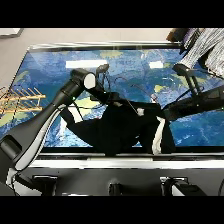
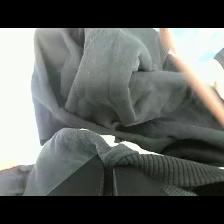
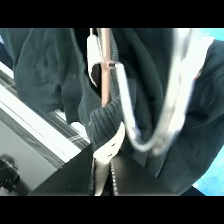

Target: Fold the clothes and pants, and hang the long-sleeved shirts on hangers.

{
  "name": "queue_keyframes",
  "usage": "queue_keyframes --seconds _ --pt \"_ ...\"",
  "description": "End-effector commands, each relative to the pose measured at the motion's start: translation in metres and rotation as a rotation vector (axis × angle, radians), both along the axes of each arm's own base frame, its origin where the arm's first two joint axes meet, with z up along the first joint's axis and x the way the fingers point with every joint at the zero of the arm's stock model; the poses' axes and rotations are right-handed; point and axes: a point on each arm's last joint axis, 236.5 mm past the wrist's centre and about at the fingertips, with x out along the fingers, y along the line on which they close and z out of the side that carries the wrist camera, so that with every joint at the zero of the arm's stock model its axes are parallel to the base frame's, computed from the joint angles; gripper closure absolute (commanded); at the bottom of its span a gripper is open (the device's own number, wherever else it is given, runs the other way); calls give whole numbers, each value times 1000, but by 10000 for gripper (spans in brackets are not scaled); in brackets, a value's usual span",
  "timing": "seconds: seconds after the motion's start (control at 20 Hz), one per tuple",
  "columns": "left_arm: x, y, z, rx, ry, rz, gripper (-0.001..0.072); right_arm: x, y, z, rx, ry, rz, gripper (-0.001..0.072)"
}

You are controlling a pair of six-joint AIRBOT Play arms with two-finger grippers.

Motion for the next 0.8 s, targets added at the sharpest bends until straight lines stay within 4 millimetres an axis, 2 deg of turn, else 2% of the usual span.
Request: queue_keyframes --seconds 0.0,0.3,0.45,0.6,0.75 --pt "9 5 6 -34 -8 -11 679 -16 0 3 -10 19 39 658" --pt "19 3 14 -98 -23 2 678 -23 1 4 -13 32 55 658" --pt "27 -1 25 -161 -31 24 679 -30 14 0 -50 18 137 658" --pt "36 7 31 -170 -43 43 679 -31 1 -14 -188 31 123 659" --pt "40 13 31 -173 -43 57 678 -41 1 -14 -190 67 131 659"
